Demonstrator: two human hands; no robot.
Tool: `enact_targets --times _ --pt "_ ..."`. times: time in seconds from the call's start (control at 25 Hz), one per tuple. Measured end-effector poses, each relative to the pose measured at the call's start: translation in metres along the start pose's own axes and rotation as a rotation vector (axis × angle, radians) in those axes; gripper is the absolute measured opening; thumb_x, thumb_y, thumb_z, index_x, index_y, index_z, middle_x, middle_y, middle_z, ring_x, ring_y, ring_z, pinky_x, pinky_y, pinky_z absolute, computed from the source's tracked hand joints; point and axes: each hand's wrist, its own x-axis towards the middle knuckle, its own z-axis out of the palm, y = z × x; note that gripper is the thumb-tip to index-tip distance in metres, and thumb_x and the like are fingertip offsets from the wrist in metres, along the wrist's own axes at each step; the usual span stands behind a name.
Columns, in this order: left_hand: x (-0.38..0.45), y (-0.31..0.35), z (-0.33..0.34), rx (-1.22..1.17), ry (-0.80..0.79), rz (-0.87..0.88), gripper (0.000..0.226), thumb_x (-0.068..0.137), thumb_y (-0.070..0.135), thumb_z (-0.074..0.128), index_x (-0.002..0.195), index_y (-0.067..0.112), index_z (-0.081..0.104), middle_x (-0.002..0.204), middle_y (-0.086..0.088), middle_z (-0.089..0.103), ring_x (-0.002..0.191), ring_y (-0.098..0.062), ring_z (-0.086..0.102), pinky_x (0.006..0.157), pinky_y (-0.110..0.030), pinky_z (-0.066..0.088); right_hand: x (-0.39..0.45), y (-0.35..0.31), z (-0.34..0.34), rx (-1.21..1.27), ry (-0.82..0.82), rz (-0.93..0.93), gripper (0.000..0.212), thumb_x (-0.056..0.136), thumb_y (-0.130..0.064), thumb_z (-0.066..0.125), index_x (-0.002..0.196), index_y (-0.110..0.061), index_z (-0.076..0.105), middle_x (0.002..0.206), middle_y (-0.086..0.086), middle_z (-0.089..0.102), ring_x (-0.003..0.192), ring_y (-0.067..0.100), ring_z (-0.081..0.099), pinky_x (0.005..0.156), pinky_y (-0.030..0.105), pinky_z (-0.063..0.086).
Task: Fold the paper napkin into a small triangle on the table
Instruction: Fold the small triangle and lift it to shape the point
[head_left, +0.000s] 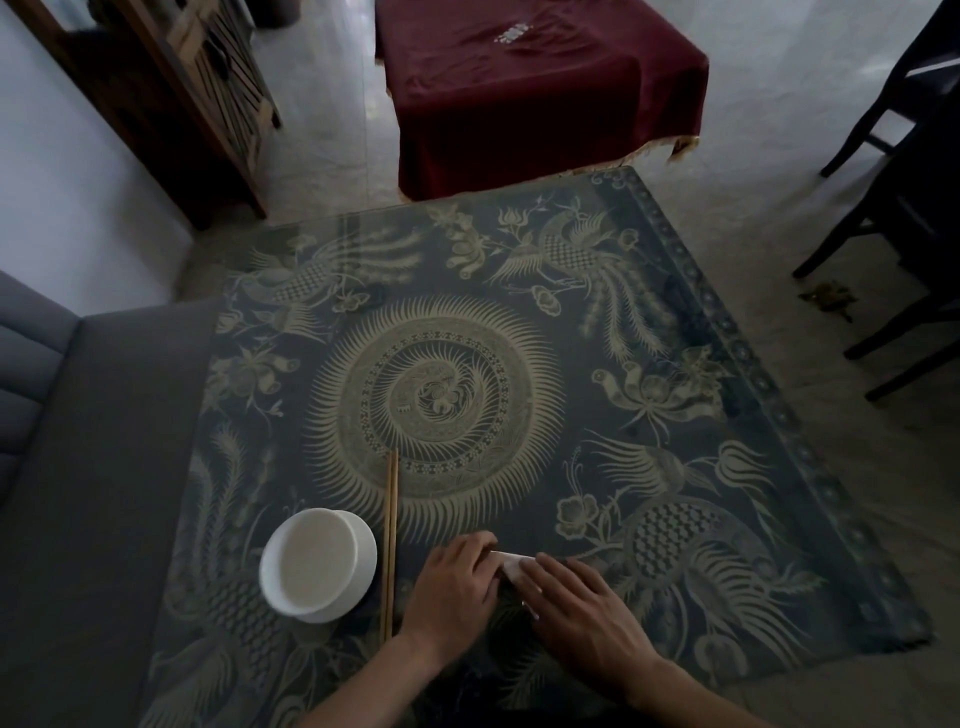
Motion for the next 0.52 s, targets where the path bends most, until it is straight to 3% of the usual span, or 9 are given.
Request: enact_targets --times 0.12,0.24,0.36,0.52 --pt "-0.014 -0.001 0.0 0.059 -0.06 0.083 0.041 0.088 0.026 0.058 0.128 0.017 0.059 0.14 0.001 0.053 0.127 -0.021 0.05 0.093 -0.038 0.048 -0.006 0.002 -0.002 -0.04 -0.083 -0.03 0.063 0.087 -0.048 0.055 0.141 -0.017 0.049 0.145 0.006 0.048 0.134 0.024 0.043 0.105 0.041 0.029" --pt "-0.021 -0.001 0.0 0.079 -0.136 0.158 0.054 0.089 0.033 0.054 0.141 0.018 0.048 0.15 0.003 0.044 0.139 -0.02 0.037 0.107 -0.041 0.033 -0.007 0.006 -0.006 -0.036 -0.115 -0.037 0.066 0.089 -0.051 0.05 0.146 -0.017 0.042 0.149 0.008 0.043 0.137 0.025 0.039 0.107 0.041 0.026" --pt "-0.027 -0.001 0.003 0.115 -0.205 0.21 0.058 0.092 0.039 0.05 0.145 0.018 0.043 0.155 0.001 0.035 0.145 -0.021 0.026 0.109 -0.045 0.021 -0.01 0.006 -0.006 -0.043 -0.135 -0.06 0.063 0.092 -0.053 0.05 0.147 -0.024 0.04 0.15 0.008 0.041 0.138 0.027 0.037 0.107 0.043 0.027" --pt "-0.028 -0.001 0.005 0.119 -0.236 0.184 0.064 0.091 0.041 0.048 0.149 0.017 0.035 0.158 0.0 0.03 0.146 -0.021 0.021 0.111 -0.047 0.019 -0.014 0.012 -0.008 -0.04 -0.136 -0.065 0.059 0.094 -0.054 0.049 0.147 -0.028 0.04 0.152 0.005 0.039 0.139 0.029 0.035 0.105 0.046 0.03"
